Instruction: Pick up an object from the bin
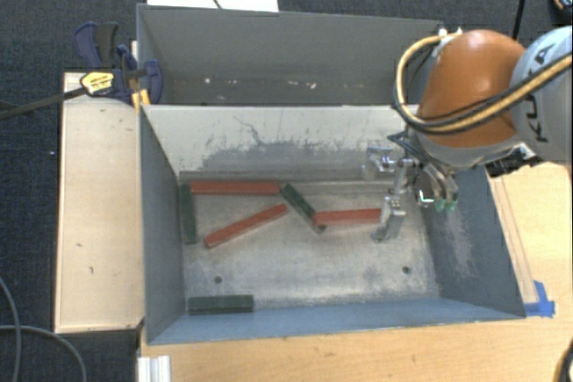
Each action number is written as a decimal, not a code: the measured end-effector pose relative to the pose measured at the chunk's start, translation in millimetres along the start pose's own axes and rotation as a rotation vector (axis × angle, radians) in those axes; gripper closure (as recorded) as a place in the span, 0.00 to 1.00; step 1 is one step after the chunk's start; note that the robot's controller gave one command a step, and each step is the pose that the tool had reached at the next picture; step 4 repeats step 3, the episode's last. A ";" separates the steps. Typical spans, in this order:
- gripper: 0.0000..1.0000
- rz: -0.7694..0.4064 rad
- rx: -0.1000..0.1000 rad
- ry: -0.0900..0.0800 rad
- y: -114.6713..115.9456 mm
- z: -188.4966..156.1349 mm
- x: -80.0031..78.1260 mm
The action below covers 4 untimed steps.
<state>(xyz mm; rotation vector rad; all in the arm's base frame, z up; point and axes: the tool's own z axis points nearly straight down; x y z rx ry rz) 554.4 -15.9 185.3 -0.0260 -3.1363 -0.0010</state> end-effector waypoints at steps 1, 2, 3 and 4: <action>0.00 0.058 0.000 -0.001 -27.9 114.8 -25.3; 1.00 0.055 0.000 -0.007 -27.3 110.1 -26.9; 1.00 0.099 0.001 -0.017 -50.3 -71.4 -32.4; 1.00 0.099 0.001 -0.017 -50.3 -71.4 -32.4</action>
Offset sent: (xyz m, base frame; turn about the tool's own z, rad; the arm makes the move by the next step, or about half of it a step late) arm 0.0252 -0.0276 -0.1108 0.0467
